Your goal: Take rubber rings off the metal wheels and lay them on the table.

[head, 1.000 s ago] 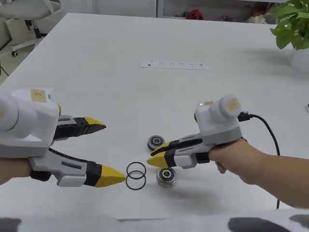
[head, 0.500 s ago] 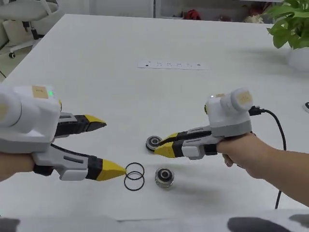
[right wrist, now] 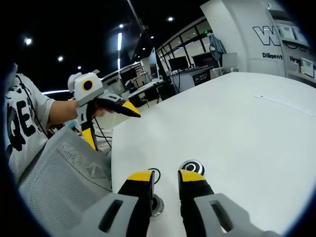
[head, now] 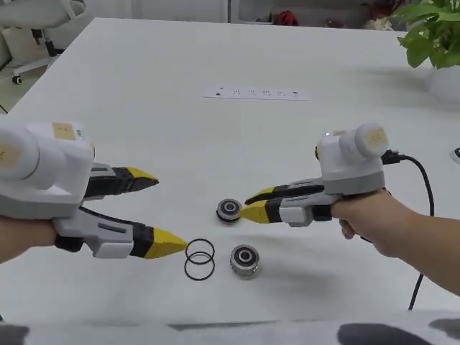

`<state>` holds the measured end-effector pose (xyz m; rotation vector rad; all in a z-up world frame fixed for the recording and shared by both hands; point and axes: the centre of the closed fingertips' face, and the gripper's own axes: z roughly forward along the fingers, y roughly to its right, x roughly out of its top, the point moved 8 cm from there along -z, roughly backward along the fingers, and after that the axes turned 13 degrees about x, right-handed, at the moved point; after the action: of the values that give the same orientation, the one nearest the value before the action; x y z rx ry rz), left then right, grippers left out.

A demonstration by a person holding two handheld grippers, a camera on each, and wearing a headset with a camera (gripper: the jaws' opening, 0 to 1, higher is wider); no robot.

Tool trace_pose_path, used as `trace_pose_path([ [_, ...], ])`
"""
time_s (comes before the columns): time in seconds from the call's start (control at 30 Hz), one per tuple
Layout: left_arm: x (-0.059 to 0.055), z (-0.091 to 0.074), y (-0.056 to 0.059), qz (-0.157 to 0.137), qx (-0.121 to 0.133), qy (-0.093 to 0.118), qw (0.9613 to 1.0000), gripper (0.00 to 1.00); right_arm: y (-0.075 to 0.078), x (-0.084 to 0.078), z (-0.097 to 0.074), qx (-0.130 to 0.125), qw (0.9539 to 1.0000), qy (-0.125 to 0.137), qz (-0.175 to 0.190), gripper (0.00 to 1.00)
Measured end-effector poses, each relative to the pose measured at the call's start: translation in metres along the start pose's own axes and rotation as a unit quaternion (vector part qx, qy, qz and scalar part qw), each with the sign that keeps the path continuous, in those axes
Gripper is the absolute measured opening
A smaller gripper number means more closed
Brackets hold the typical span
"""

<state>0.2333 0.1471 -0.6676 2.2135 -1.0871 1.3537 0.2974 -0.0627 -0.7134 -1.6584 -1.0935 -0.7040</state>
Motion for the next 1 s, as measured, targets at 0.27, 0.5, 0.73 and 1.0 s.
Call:
trace_pose_path([
  [0.27,0.006,0.010,-0.003,0.003,-0.002,0.004,1.0000,0.67,0.002,0.001,-0.001,-0.013,0.9998,-0.006,-0.011,0.17],
  [0.5,0.009,0.018,-0.008,0.007,-0.002,0.005,1.0000,0.65,0.007,0.000,-0.004,-0.028,0.9993,-0.015,-0.020,0.18],
  [0.73,0.009,0.025,-0.012,0.007,-0.001,0.002,1.0000,0.64,0.012,-0.003,-0.003,-0.037,0.9985,-0.028,-0.029,0.19],
  [1.0,0.008,0.034,-0.016,0.010,0.001,-0.001,0.9999,0.63,0.016,-0.004,-0.001,-0.041,0.9976,-0.040,-0.038,0.20],
])
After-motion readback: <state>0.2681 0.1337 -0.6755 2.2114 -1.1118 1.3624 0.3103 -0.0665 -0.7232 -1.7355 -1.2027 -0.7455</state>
